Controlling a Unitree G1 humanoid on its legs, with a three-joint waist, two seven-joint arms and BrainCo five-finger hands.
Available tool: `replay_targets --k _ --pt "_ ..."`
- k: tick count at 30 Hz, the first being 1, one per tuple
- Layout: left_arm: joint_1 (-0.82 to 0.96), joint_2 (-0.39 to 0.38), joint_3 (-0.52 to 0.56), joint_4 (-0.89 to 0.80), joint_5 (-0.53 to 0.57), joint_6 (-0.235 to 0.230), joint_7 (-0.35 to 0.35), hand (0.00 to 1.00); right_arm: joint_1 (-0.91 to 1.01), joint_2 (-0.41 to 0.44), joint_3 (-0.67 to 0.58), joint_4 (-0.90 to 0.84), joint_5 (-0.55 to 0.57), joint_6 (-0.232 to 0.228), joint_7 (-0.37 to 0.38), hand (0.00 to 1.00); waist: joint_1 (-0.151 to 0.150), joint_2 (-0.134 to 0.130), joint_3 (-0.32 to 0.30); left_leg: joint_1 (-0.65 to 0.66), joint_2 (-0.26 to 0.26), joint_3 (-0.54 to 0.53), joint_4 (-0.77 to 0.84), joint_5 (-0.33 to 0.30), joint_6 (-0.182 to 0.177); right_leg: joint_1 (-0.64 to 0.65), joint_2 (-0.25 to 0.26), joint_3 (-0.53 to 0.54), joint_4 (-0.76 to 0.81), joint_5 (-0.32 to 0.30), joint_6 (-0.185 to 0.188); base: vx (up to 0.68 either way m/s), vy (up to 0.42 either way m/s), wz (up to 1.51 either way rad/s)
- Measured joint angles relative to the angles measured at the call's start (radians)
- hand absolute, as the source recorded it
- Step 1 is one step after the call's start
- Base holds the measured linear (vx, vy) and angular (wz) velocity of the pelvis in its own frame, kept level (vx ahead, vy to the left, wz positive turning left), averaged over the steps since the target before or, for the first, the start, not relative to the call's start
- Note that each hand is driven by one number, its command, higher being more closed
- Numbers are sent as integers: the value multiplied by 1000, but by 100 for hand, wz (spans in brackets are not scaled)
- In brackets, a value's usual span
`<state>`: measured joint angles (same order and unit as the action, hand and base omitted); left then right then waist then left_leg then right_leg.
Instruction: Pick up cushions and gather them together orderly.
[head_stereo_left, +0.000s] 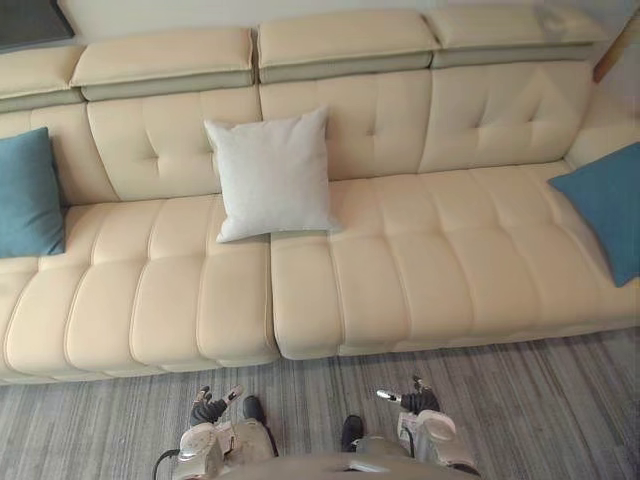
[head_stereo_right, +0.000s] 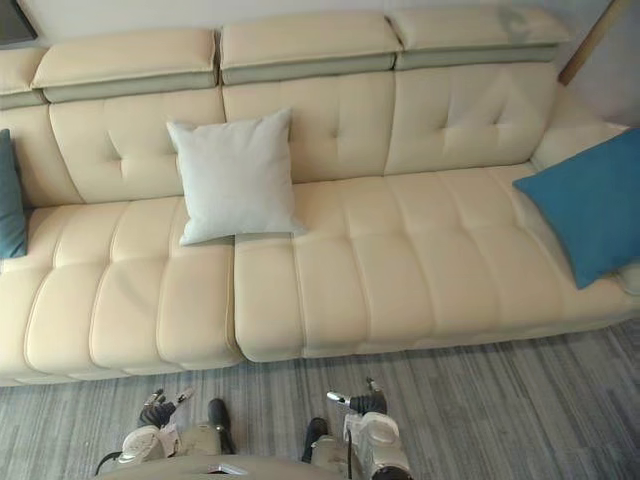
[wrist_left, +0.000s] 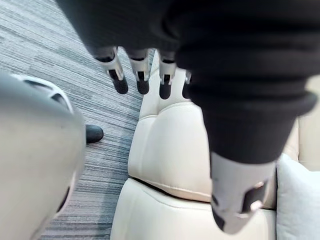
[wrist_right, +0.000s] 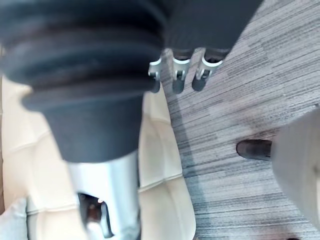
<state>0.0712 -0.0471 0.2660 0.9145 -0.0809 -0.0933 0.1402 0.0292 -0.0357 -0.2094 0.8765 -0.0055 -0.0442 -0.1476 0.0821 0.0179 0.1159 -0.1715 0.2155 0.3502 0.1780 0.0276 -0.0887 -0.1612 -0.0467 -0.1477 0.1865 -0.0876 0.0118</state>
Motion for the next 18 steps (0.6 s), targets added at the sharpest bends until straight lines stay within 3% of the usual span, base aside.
replay_targets --k 2,4,5,7,8,12,14,15,16,17,18 --pt "3 -2 21 1 0 -2 0 0 2 3 -1 -10 0 -1 -5 0 5 -7 1 -18 -26 -73 162 -125 15 -25 -16 34 -1 10 -7 -116 200 -111" --pt "1 -7 35 2 1 -1 -2 0 36 25 -1 -43 0 -1 -5 0 2 -4 3 1 -49 -131 208 -252 17 -48 4 103 -4 27 8 -122 225 -123" --pt "1 -2 37 2 2 -1 -2 0 44 36 -5 -44 0 -1 -5 0 -1 -7 6 -3 -59 -127 200 -258 19 -47 4 115 -17 36 8 -108 191 -94" --pt "-5 9 38 -1 4 -4 -2 0 63 53 -26 -58 0 2 -5 0 -12 -36 3 5 -71 -101 193 -265 18 -49 -2 125 -20 53 12 -37 143 -56" --pt "-5 18 38 -1 6 -4 -3 0 68 60 -32 -56 1 3 -5 0 -19 -57 -5 19 -99 -100 186 -268 24 -50 -4 170 -51 91 26 -5 98 -33" --pt "-12 21 37 19 9 -3 -4 0 65 64 -28 -56 4 4 -2 0 -29 -59 -14 32 -100 -6 185 -279 30 -88 19 275 -58 176 49 24 64 -75" --pt "-11 22 37 32 11 0 -12 0 45 64 -28 -56 5 4 1 0 -29 -48 -14 36 -84 62 183 -285 29 -111 40 271 -93 226 37 65 -14 -136" --pt "-13 22 37 40 24 4 -15 0 24 63 -28 -46 5 3 6 0 -29 -42 -16 39 -56 140 178 -275 45 -120 56 206 -155 282 -10 44 -84 -150" --pt "-10 23 35 43 27 5 -16 0 5 61 -30 -30 5 5 7 0 -29 -36 -12 54 -37 200 167 -271 50 -121 52 73 -159 243 -74 53 -104 -145" --pt "-15 21 31 43 27 7 -16 0 1 56 -33 -26 5 5 7 0 -31 -26 -6 64 -26 221 167 -271 50 -126 45 -6 -136 206 -104 85 -74 -134" --pt "-19 22 -5 41 27 7 -17 0 -7 40 -39 -10 5 4 6 0 -33 -2 3 113 -8 279 149 -264 37 -132 -14 -263 -46 122 -127 75 -45 -107"
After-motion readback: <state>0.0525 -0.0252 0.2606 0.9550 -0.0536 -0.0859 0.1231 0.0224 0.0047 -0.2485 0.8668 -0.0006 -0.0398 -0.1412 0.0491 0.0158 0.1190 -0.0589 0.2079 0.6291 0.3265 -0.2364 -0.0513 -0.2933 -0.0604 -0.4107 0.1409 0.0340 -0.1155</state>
